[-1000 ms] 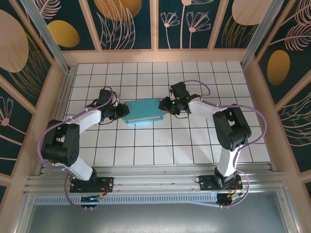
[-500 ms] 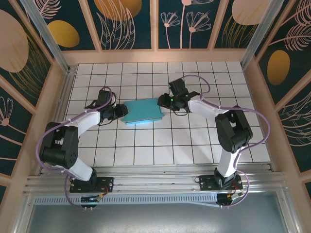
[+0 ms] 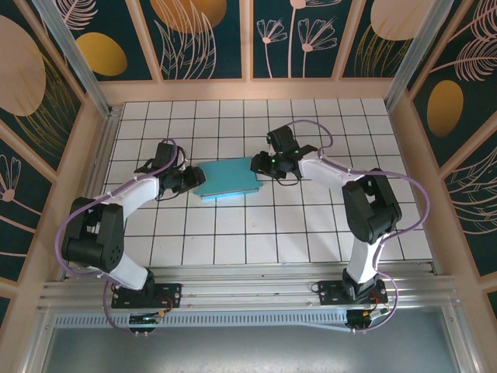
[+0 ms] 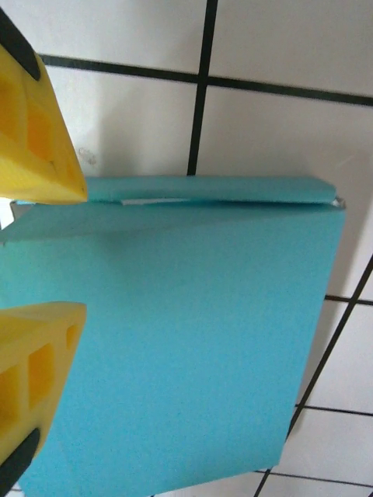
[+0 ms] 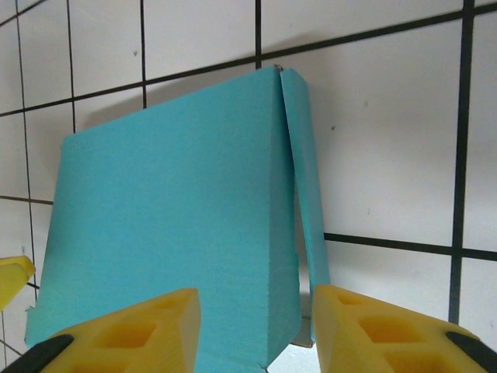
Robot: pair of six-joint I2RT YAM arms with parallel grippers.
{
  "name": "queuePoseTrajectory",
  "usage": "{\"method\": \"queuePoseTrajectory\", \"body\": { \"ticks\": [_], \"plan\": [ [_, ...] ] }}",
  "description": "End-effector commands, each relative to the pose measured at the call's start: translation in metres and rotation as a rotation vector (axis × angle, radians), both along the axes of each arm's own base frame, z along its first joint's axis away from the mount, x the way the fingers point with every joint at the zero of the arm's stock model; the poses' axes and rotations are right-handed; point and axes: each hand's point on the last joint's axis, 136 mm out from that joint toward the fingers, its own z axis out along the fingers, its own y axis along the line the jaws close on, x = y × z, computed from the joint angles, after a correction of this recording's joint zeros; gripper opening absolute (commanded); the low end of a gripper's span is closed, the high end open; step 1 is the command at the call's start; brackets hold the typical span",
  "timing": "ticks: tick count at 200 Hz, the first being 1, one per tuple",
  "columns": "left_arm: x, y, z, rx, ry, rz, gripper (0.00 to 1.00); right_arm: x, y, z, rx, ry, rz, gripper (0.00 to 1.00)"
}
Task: Fold the paper box
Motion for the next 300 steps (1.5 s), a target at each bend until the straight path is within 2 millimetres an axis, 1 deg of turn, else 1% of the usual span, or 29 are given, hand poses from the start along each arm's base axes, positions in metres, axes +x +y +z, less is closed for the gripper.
{"method": "queuePoseTrajectory", "body": {
  "ticks": [1, 20, 31, 60, 71, 120, 147, 162, 171, 186, 203, 216, 223, 236, 238, 240, 252, 271, 287, 300],
  "plan": [
    [-0.012, -0.015, -0.006, -0.066, 0.059, -0.029, 0.37, -0.008, 0.012, -0.011, 0.014, 0.040, 0.031, 0.41],
    [-0.015, -0.023, -0.016, -0.060, 0.085, -0.046, 0.35, -0.008, 0.013, -0.015, 0.020, 0.046, 0.033, 0.38],
    [-0.015, -0.023, -0.021, -0.056, 0.092, -0.042, 0.33, -0.008, 0.014, -0.016, 0.023, 0.046, 0.035, 0.36],
    [-0.012, -0.021, -0.024, -0.039, 0.090, -0.033, 0.29, -0.010, 0.014, -0.018, 0.026, 0.049, 0.038, 0.30],
    [-0.011, -0.021, -0.025, -0.039, 0.090, -0.030, 0.28, -0.011, 0.014, -0.021, 0.023, 0.051, 0.042, 0.27],
    [-0.008, -0.023, -0.031, -0.045, 0.099, -0.032, 0.23, -0.013, 0.014, -0.030, 0.022, 0.068, 0.040, 0.26],
    [-0.010, -0.020, -0.036, -0.024, 0.108, -0.031, 0.23, -0.016, 0.005, -0.049, -0.033, 0.077, 0.025, 0.26],
    [-0.009, -0.018, -0.032, -0.012, 0.097, -0.031, 0.24, -0.017, -0.001, -0.058, -0.064, 0.091, 0.019, 0.26],
    [-0.007, -0.016, -0.026, -0.004, 0.082, -0.027, 0.25, -0.018, 0.000, -0.054, -0.064, 0.095, 0.027, 0.27],
    [-0.003, -0.013, -0.015, 0.016, 0.052, -0.018, 0.30, -0.014, 0.003, -0.037, -0.051, 0.072, 0.033, 0.30],
    [0.003, -0.007, -0.001, 0.049, 0.014, -0.004, 0.33, -0.005, 0.004, -0.010, -0.033, 0.011, 0.027, 0.35],
    [0.007, -0.001, 0.008, 0.086, -0.014, 0.013, 0.38, 0.002, 0.000, 0.001, -0.036, -0.031, 0.007, 0.39],
    [0.008, 0.003, 0.010, 0.107, -0.025, 0.017, 0.40, 0.006, -0.003, 0.003, -0.041, -0.045, -0.003, 0.42],
    [0.010, 0.008, 0.011, 0.139, -0.042, 0.026, 0.43, 0.012, -0.007, 0.000, -0.056, -0.054, -0.017, 0.46],
    [0.016, 0.007, 0.020, 0.137, -0.065, 0.028, 0.44, 0.013, -0.007, -0.001, -0.057, -0.055, -0.019, 0.46],
    [0.018, 0.007, 0.022, 0.138, -0.073, 0.029, 0.44, 0.014, -0.007, -0.001, -0.059, -0.054, -0.019, 0.47],
    [0.023, 0.009, 0.022, 0.160, -0.084, 0.029, 0.48, 0.017, -0.007, -0.008, -0.071, -0.050, -0.016, 0.50],
    [0.028, 0.010, 0.011, 0.179, -0.069, 0.028, 0.53, 0.019, -0.001, -0.016, -0.064, -0.038, 0.003, 0.54],
    [0.030, 0.003, -0.001, 0.150, -0.050, 0.013, 0.53, 0.019, 0.002, -0.024, -0.065, -0.027, 0.013, 0.54],
    [0.030, -0.002, -0.012, 0.127, -0.036, 0.004, 0.52, 0.018, 0.001, -0.033, -0.076, -0.019, 0.013, 0.53]
  ]
}}
